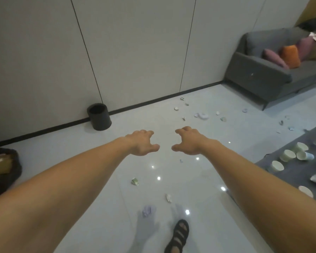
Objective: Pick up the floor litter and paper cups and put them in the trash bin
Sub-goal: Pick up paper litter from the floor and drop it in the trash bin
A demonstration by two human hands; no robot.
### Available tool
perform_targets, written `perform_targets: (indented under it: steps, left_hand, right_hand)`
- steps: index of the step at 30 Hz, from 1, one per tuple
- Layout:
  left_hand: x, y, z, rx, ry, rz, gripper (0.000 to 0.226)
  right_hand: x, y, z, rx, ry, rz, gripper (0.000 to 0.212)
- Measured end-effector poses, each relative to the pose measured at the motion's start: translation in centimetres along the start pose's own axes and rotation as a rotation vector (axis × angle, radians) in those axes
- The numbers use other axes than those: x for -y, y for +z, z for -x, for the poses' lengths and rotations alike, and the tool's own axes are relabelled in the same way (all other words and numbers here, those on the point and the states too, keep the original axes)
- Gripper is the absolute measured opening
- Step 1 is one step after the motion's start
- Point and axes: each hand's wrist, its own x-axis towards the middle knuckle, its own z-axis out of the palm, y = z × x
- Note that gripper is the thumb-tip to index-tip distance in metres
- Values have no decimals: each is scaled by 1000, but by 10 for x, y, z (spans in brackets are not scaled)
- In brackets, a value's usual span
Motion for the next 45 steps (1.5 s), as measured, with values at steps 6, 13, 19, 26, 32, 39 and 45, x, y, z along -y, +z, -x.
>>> perform_targets:
  steps: [6,13,19,26,32,39,45]
  left_hand:
    - [-3,22,-131,97,-67,35,77]
    - [23,134,-257,282,-176,194,74]
    - [67,306,-339,440,-204,307,65]
    - [107,532,-413,552,-217,385,68]
    - [127,650,-434,581,-241,435,65]
    - [142,702,-433,562,-258,494,64]
    - [154,699,-416,540,-281,571,69]
  right_hand:
    - [-48,24,-139,129,-50,-32,77]
    - [-108,134,-278,328,-70,-71,73]
    - [-155,328,-352,505,-24,-107,71]
    - [-201,575,-391,583,124,-135,71]
    - [-226,704,-414,528,153,-76,76]
    - [-242,766,-424,386,133,-73,64]
    - [-210,766,-418,276,454,-496,30]
